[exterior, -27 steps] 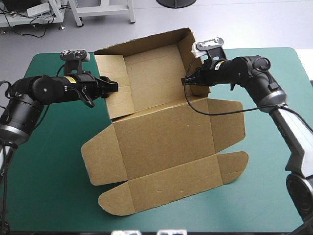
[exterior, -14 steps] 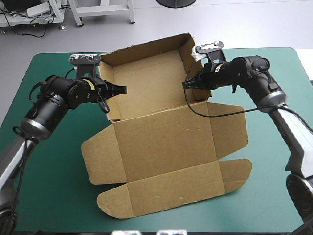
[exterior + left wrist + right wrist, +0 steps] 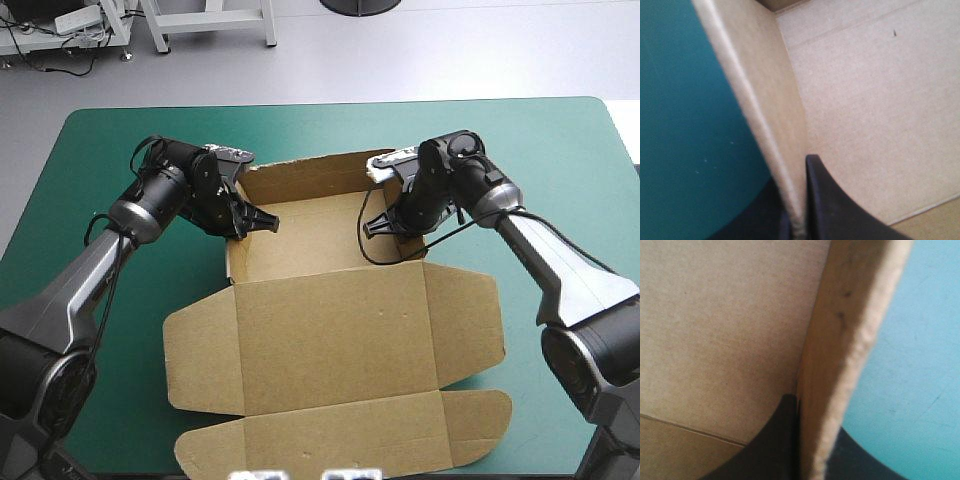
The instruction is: Fold the box
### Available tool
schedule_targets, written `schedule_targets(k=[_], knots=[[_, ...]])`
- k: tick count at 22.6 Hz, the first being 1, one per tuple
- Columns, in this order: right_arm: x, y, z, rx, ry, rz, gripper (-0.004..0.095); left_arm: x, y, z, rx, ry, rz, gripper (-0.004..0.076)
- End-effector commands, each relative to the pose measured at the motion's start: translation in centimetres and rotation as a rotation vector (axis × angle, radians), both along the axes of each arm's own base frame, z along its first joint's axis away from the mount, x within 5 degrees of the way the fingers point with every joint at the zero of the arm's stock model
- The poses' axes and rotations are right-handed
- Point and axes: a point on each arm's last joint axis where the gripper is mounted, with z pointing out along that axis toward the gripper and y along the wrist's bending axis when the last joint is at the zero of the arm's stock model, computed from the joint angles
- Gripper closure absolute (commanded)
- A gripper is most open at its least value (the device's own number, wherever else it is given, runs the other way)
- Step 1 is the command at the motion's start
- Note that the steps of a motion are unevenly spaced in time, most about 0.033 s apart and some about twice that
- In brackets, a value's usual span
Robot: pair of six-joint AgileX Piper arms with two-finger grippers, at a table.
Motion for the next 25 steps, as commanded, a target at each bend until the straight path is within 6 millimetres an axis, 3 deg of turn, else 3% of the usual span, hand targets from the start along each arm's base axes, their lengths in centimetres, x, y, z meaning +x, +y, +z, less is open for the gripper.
schedule_targets(k=[1,6,12,20,22,24,25], knots=[[-1.6,2.1,1.7,0.056,-0.006,0.094,0.0931,0.5,-0.8,2.4,-0.043,-0.092,-0.076,0.0729],[-1.5,3.3,-0.1,0.007,0.038,0.097,0.0932,1.4,-1.2,0.9,-0.021,-0.022,-0.083,0.0729],[-1.4,3.1,-0.1,-0.001,0.032,0.085,0.0933,1.5,-1.6,-0.5,-0.023,0.064,-0.111,0.0729],[-1.5,3.1,-0.1,-0.004,0.05,0.086,0.0929,1.6,-1.9,-0.7,-0.036,0.065,-0.127,0.0729],[-1.6,3.2,-0.1,0.003,0.054,0.086,0.0881,1.4,-1.9,-0.7,-0.043,0.092,-0.138,0.069],[-1.6,3.2,-0.1,0.003,0.054,0.086,0.0646,1.2,-2.0,-0.7,-0.044,0.107,-0.155,0.0503],[-1.6,3.2,-0.1,0.003,0.054,0.086,0.0565,1.2,-2.0,-0.7,-0.048,0.108,-0.153,0.0448]])
